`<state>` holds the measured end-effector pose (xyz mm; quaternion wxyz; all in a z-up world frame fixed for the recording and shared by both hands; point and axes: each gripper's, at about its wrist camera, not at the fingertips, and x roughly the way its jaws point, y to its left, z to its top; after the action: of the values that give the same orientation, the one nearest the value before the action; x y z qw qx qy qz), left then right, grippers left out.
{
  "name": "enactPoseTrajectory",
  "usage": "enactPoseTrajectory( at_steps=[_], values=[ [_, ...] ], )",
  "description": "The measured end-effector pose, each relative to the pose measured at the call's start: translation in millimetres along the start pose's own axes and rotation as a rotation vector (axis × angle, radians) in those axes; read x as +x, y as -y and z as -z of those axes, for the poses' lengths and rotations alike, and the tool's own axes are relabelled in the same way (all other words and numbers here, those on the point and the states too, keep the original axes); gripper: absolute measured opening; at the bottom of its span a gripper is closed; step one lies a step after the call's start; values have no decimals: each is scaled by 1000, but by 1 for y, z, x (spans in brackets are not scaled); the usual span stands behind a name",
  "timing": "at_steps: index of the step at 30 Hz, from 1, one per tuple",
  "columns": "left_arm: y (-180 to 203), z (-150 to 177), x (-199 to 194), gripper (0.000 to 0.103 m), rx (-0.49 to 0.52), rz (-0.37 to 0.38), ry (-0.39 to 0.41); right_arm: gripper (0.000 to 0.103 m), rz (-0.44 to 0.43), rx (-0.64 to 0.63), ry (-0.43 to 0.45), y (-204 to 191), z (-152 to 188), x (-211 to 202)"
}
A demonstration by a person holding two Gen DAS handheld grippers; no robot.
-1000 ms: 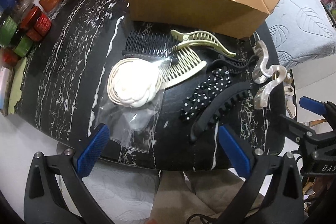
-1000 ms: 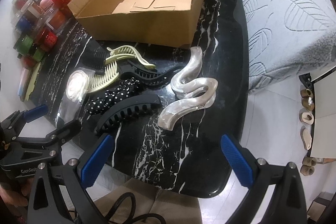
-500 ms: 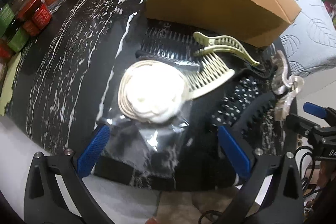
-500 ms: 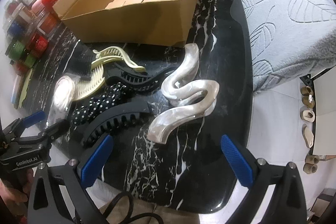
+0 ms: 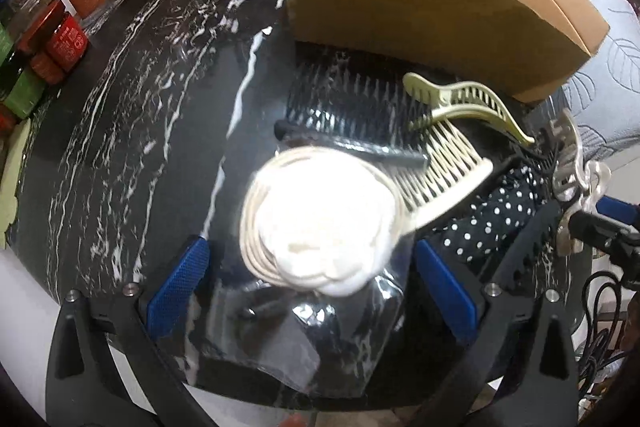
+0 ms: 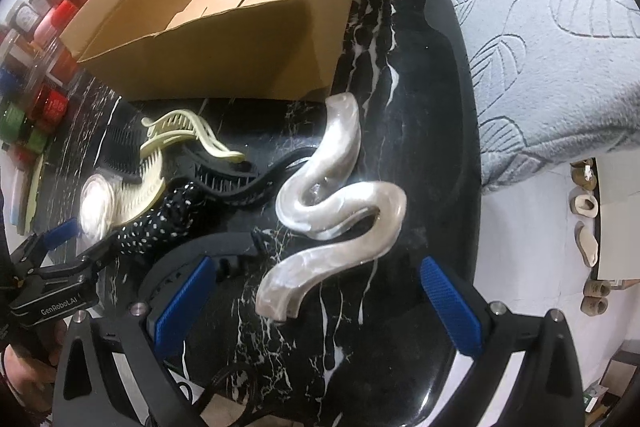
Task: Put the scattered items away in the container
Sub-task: 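Close the left gripper on the cable bag while the right grips the pearly S-clip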
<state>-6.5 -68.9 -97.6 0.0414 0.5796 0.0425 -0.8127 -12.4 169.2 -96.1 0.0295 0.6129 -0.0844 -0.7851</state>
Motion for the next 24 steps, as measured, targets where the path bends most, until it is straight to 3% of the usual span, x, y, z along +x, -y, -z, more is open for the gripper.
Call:
enactPoseTrajectory(
  at_steps=[14,19,24],
  values=[
    [-6,-12,7,103,40,18,6,96,-7,29,-57,1,-16,20],
    [-3,-10,0,85,91,49,9,89,-45,69,-75,3,-20,22],
    [-4,-6,-4,80,83,104,12,74,-80,53,-63,1,-23,21]
  ],
)
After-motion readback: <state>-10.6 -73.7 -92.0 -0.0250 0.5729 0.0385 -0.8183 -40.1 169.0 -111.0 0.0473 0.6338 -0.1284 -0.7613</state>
